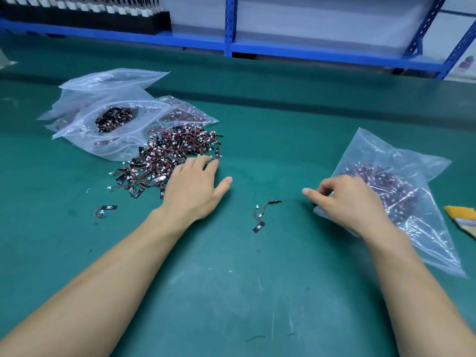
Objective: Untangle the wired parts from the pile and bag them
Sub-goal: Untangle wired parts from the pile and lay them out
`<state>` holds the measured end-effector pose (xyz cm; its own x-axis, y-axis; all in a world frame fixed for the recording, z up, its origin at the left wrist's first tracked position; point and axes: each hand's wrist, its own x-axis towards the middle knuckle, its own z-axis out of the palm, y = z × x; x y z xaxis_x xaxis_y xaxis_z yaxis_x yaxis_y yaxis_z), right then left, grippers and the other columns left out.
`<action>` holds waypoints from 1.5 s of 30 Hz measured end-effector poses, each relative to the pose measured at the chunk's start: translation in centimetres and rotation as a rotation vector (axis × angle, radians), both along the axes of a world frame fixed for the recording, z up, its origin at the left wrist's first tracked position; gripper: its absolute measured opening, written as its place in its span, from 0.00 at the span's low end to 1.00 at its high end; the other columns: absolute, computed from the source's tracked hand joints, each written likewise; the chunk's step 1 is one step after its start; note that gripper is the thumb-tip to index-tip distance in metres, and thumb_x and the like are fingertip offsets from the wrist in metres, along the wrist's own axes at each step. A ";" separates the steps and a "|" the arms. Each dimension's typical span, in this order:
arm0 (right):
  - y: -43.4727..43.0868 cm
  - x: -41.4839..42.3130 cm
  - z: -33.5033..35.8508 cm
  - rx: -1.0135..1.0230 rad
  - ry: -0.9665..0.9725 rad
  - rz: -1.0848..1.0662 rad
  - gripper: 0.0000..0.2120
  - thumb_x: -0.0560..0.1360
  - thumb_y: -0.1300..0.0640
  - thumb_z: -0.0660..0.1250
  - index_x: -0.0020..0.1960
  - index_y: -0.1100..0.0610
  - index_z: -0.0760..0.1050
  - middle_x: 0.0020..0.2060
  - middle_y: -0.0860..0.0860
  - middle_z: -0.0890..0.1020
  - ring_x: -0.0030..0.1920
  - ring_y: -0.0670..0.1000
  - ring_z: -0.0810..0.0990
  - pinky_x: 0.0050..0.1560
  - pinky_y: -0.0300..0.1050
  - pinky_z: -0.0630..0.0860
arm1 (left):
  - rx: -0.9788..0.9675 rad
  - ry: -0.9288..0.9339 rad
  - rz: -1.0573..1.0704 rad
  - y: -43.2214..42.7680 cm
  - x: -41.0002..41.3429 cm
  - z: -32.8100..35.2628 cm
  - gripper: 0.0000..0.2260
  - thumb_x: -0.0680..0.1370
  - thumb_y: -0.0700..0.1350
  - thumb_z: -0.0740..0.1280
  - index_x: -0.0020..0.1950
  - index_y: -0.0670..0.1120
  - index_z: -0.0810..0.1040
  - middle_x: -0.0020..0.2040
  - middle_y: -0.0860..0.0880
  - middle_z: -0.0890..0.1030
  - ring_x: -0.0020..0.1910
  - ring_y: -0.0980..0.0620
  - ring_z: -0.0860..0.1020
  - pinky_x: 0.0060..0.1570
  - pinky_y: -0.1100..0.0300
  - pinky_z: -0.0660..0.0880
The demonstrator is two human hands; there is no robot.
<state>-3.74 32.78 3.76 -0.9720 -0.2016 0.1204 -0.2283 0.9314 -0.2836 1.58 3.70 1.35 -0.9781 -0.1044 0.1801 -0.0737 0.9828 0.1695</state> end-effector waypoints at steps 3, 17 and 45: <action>0.5 -0.2 -0.1 0.005 -0.018 -0.070 0.23 0.76 0.38 0.66 0.31 0.54 0.76 0.23 0.39 0.79 0.38 0.47 0.79 0.35 0.42 0.69 | -0.013 -0.024 -0.008 0.1 -0.3 -0.5 0.29 0.81 0.63 0.53 0.74 0.46 0.69 0.72 0.49 0.70 0.71 0.47 0.66 0.70 0.50 0.61; 0.5 -0.1 0.0 0.028 -0.059 -0.147 0.23 0.75 0.38 0.66 0.32 0.56 0.75 0.19 0.39 0.76 0.34 0.45 0.77 0.32 0.40 0.64 | 0.275 0.044 -0.512 2.6 2.8 0.4 0.12 0.78 0.60 0.62 0.52 0.56 0.81 0.48 0.58 0.79 0.49 0.56 0.74 0.52 0.53 0.73; -3.9 1.0 -2.4 -0.187 0.039 0.513 0.05 0.77 0.57 0.71 0.52 0.51 0.83 0.48 0.44 0.78 0.46 0.43 0.70 0.53 0.45 0.73 | 0.449 0.045 -0.424 0.5 0.9 -0.5 0.18 0.73 0.53 0.76 0.60 0.55 0.75 0.46 0.59 0.75 0.47 0.65 0.68 0.46 0.63 0.65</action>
